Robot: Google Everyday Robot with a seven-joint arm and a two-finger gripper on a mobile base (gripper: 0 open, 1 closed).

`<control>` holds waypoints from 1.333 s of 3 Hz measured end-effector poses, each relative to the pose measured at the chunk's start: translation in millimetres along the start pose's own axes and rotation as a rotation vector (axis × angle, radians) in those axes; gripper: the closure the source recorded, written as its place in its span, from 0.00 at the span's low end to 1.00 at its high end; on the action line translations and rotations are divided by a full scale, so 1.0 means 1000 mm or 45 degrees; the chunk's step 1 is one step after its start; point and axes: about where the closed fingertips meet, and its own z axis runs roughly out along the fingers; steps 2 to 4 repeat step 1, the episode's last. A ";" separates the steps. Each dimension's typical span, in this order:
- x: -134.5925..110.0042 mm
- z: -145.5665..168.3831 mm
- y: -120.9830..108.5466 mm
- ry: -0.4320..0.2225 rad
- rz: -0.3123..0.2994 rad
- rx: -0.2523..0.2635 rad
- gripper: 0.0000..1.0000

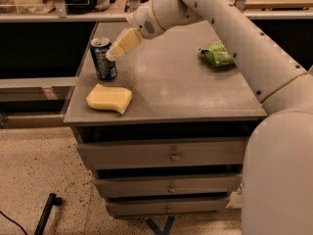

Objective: Move pepsi can near sponge

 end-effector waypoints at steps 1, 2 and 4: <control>0.000 0.000 0.000 0.000 0.000 0.000 0.00; 0.000 0.000 0.000 0.000 0.000 0.000 0.00; 0.000 0.000 0.000 0.000 0.000 0.000 0.00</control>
Offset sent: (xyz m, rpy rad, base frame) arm 0.0000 0.0000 0.0000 0.0000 0.0000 0.0000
